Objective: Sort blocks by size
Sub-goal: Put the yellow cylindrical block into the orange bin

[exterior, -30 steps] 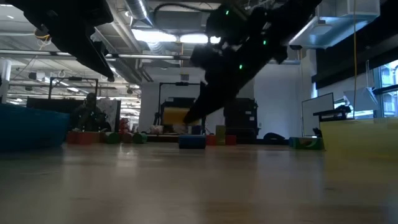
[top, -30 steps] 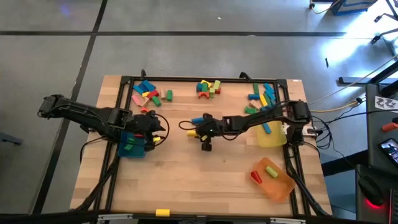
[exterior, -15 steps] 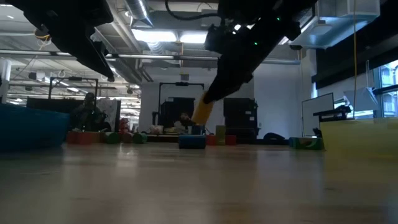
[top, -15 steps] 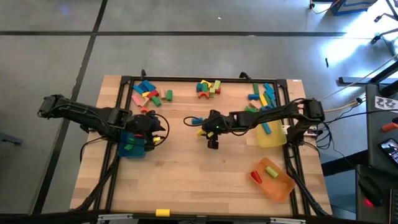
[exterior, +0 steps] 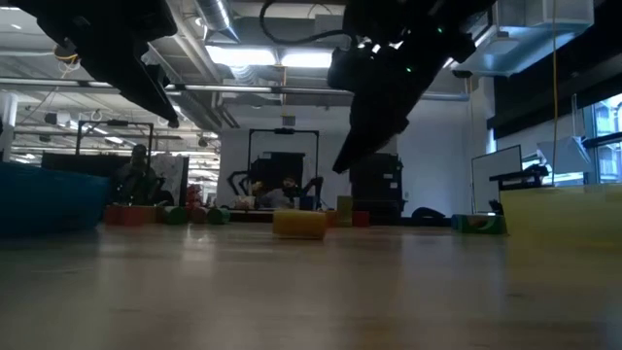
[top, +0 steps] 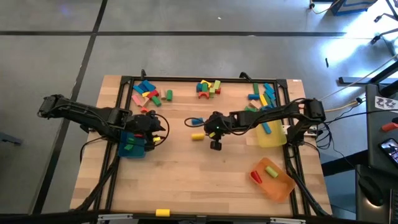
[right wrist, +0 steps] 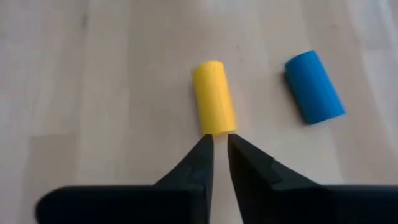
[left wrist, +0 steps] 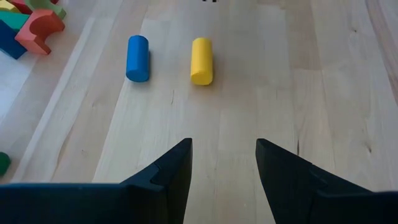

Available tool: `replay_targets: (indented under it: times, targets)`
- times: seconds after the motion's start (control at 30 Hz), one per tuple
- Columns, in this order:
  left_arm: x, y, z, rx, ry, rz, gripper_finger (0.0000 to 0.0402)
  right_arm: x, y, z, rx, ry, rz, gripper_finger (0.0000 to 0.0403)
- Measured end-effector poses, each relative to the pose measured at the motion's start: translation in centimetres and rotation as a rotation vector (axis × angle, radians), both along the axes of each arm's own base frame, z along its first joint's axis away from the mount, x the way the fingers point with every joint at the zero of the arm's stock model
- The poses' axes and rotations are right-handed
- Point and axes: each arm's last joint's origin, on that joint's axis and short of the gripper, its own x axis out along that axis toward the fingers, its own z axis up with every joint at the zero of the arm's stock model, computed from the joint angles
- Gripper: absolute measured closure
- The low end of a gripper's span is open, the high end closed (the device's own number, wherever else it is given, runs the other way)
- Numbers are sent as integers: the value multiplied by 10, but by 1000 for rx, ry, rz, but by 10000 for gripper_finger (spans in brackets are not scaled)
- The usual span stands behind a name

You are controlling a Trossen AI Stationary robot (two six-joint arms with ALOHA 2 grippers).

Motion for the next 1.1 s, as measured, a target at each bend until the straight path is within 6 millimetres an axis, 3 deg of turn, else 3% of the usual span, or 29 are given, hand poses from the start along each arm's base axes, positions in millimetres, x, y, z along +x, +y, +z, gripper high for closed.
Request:
replay_targets:
  times: [0.1,0.2,0.53,0.7,0.9,1.1]
  targets:
    - [0,0,0,0,-1,0,240,4,2,0,44,-38,33,362]
    - [0,0,0,0,-3,0,240,12,3,-3,68,-97,64,338]
    - [1,0,1,-1,-14,-1,240,34,3,-46,53,-110,80,167]
    - [1,0,1,-1,-14,-1,240,38,1,-57,10,-106,55,114]
    - [1,0,1,-2,-17,-1,240,40,0,-77,-14,-61,49,110]
    - [1,0,1,-1,-17,-1,240,43,1,-87,-28,-67,66,169]
